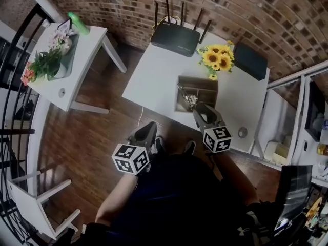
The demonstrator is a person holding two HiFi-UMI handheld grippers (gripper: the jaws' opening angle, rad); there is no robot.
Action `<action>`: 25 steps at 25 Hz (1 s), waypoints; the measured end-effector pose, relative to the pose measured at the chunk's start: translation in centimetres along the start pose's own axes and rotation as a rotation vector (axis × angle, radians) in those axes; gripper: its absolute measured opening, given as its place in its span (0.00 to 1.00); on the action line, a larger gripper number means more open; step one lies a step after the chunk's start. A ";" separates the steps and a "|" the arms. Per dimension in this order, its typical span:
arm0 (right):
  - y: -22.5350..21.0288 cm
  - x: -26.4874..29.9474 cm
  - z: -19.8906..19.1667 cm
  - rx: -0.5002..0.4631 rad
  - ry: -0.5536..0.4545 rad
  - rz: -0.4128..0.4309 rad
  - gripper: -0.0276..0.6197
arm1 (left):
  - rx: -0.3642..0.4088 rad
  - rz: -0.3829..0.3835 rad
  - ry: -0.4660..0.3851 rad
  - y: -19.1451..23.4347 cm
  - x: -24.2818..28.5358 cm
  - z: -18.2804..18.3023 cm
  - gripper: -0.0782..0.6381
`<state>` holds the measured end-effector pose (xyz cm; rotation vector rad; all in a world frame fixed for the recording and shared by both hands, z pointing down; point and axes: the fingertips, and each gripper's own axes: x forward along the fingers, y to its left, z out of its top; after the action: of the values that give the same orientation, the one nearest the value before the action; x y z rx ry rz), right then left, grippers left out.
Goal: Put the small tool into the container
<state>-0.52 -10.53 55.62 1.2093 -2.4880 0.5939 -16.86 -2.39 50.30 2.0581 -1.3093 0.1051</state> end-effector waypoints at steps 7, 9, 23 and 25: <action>0.0 -6.5 5.3 0.237 -0.200 0.102 0.06 | 0.045 -0.097 0.055 -4.4 3.0 -0.5 0.11; -0.1 -8.1 6.1 0.239 -0.221 0.112 0.06 | 0.056 -0.118 0.061 -6.0 3.8 -0.5 0.11; -2.1 -13.7 6.1 0.267 -0.262 0.098 0.06 | 0.190 -0.170 0.075 -13.5 6.3 -1.9 0.11; -2.1 -13.7 6.2 0.253 -0.262 0.105 0.06 | 0.190 -0.161 0.064 -13.5 6.2 -1.8 0.11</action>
<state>8.68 -5.55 44.68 1.3269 -2.7748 0.8488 -2.18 -2.69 47.42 2.2928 -1.1266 0.2296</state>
